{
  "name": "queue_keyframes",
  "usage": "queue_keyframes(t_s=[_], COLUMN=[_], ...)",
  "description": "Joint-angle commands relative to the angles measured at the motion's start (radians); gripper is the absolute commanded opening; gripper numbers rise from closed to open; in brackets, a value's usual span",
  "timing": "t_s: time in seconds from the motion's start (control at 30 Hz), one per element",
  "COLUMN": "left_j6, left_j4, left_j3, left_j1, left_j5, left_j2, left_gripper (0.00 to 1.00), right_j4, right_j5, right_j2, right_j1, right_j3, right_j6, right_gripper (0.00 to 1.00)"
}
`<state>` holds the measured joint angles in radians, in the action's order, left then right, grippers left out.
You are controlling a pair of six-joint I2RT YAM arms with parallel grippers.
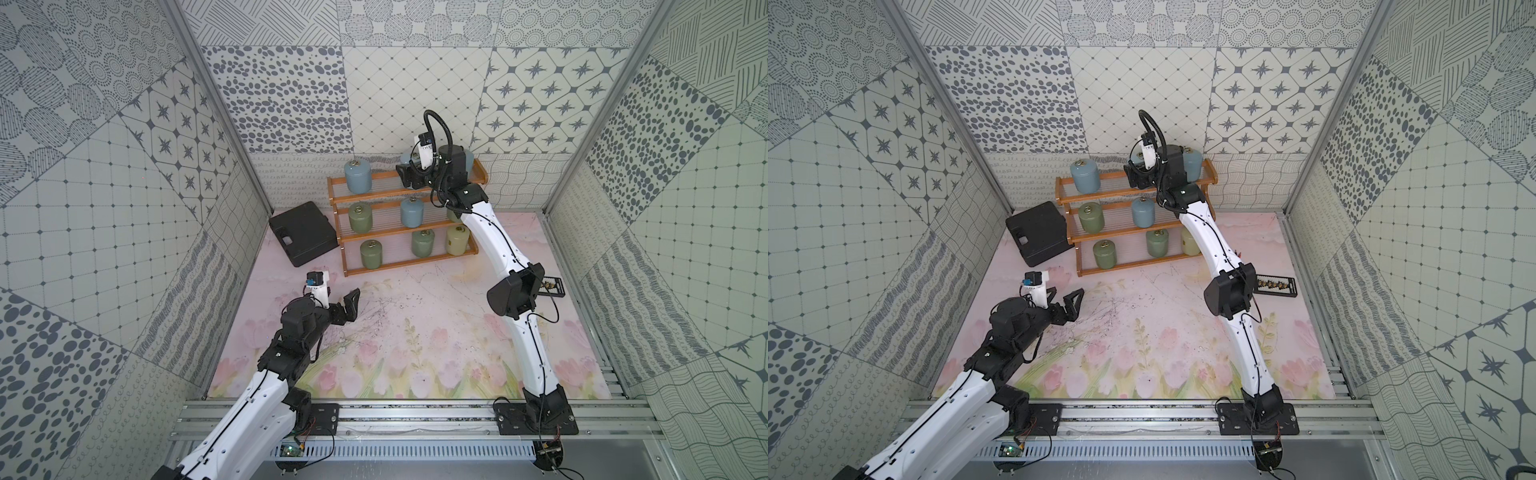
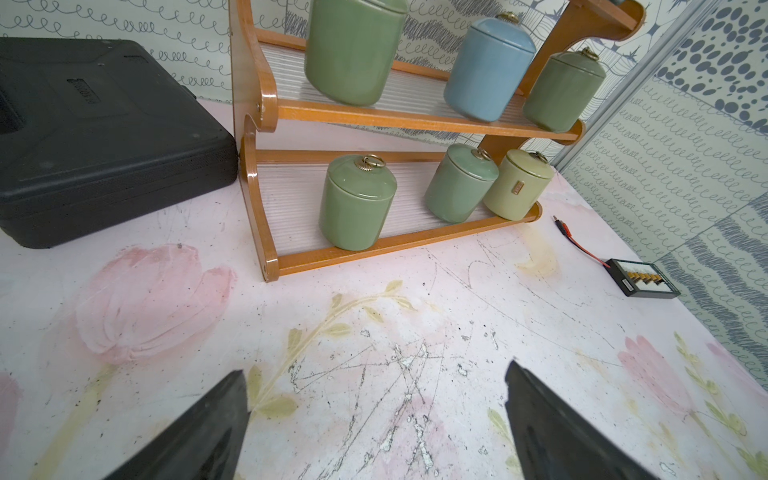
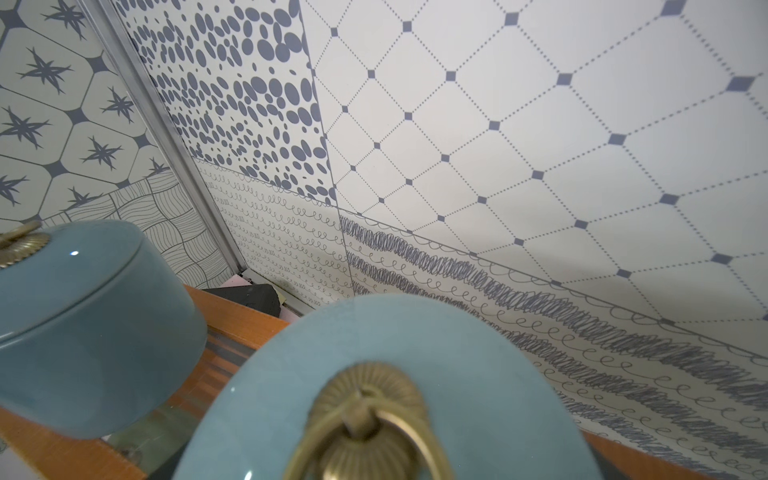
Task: Remove the tea canisters from the shelf
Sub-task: Pick up the tea canister from the shelf.
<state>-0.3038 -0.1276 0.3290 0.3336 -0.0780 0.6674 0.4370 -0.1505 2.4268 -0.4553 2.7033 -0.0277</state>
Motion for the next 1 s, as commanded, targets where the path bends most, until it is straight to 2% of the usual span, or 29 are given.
queue_keyframes(t_s=[0.0, 0.97], left_j6=[-0.006, -0.009], left_j4=[-0.008, -0.008], left_j3=[0.003, 0.015], left_j1=[0.005, 0.008], left_j5=[-0.006, -0.023], left_j2=[-0.004, 0.009], left_gripper=[1.00, 1.00], right_j4=[-0.035, -0.058], right_j5=[-0.012, -0.112], right_j2=[0.009, -0.127], right_j1=[-0.005, -0.008], right_j3=[0.016, -0.062], right_j6=[0.015, 0.020], right_gripper=[0.82, 0.71])
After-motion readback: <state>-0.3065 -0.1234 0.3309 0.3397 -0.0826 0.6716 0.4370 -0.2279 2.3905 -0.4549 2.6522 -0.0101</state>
